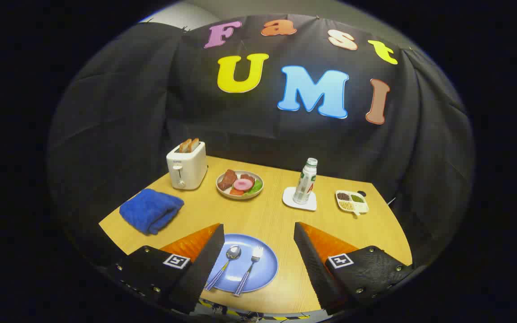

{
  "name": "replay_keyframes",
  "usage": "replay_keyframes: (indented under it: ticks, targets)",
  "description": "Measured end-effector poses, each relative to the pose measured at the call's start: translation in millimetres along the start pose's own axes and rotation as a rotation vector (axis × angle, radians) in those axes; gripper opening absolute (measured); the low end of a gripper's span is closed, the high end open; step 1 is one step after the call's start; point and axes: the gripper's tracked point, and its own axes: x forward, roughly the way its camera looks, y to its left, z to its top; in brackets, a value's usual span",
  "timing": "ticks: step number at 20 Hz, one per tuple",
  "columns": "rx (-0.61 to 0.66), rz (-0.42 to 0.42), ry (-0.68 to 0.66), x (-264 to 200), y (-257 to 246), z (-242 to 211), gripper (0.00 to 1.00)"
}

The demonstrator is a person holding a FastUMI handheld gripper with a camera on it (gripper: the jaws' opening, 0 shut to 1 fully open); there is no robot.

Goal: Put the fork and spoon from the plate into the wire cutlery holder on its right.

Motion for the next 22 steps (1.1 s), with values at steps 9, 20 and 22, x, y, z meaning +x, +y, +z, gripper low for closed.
replay_keyframes:
  ticks: [9,20,22]
  targets:
    - [0.076,-0.215,-0.505,-65.9,-43.3,107.9,0.96]
    - [0.087,-0.174,-0.364,-38.4,-39.9,75.2,0.96]
    - [0.081,-0.157,-0.304,-29.9,-35.7,60.6,0.96]
